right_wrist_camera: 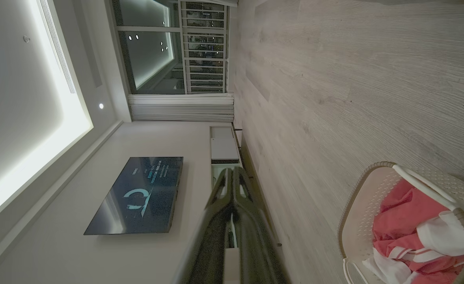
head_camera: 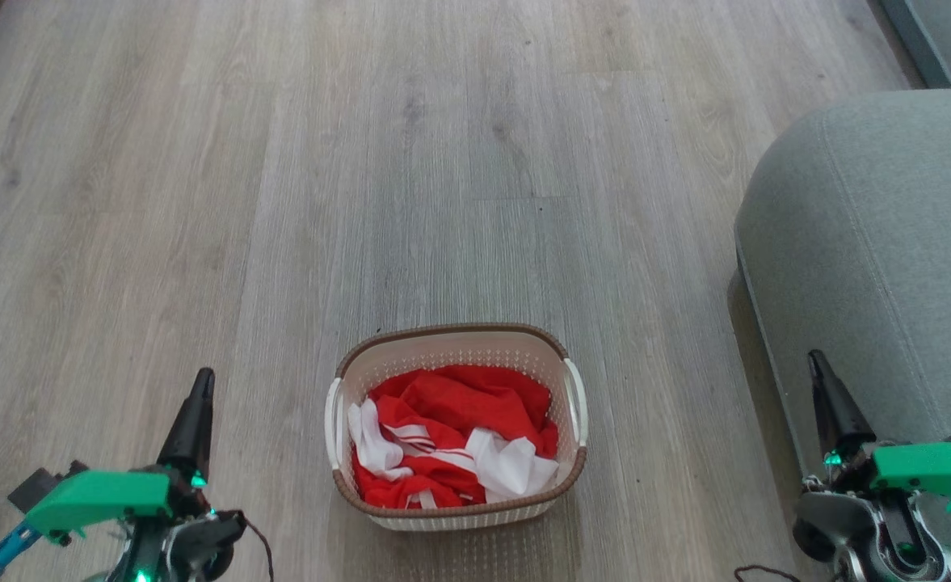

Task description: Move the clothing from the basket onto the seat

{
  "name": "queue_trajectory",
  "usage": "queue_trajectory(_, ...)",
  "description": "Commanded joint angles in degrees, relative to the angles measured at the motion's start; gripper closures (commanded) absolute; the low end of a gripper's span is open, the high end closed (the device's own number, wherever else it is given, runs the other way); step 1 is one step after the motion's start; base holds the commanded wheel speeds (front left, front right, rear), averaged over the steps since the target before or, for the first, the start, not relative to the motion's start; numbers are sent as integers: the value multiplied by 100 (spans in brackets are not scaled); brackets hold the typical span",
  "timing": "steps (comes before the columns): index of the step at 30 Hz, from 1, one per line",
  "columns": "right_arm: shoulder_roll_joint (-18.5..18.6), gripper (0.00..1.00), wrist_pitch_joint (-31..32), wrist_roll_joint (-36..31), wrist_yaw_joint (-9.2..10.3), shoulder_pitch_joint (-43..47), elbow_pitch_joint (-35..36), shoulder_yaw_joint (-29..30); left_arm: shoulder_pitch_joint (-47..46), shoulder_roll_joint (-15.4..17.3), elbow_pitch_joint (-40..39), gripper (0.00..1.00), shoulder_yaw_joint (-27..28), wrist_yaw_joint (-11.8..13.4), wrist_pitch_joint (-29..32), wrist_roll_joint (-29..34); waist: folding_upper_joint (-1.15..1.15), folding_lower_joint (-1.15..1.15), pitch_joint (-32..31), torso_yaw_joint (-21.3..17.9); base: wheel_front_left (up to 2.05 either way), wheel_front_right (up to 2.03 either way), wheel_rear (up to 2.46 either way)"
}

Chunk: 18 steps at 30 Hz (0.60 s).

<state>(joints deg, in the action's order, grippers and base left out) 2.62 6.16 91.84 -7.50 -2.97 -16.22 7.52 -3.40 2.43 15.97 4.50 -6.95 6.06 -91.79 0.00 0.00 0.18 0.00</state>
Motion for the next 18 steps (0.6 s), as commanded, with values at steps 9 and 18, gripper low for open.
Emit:
queue_trajectory(9,26,100,31,34,1,-321,220,-102,-279,44,-194,100,200,-54,41,-40,0,0,0,0,0,0,0)
queue_trajectory(18,26,100,31,34,1,-321,220,-102,-279,44,-194,100,200,-54,41,-40,0,0,0,0,0,0,0)
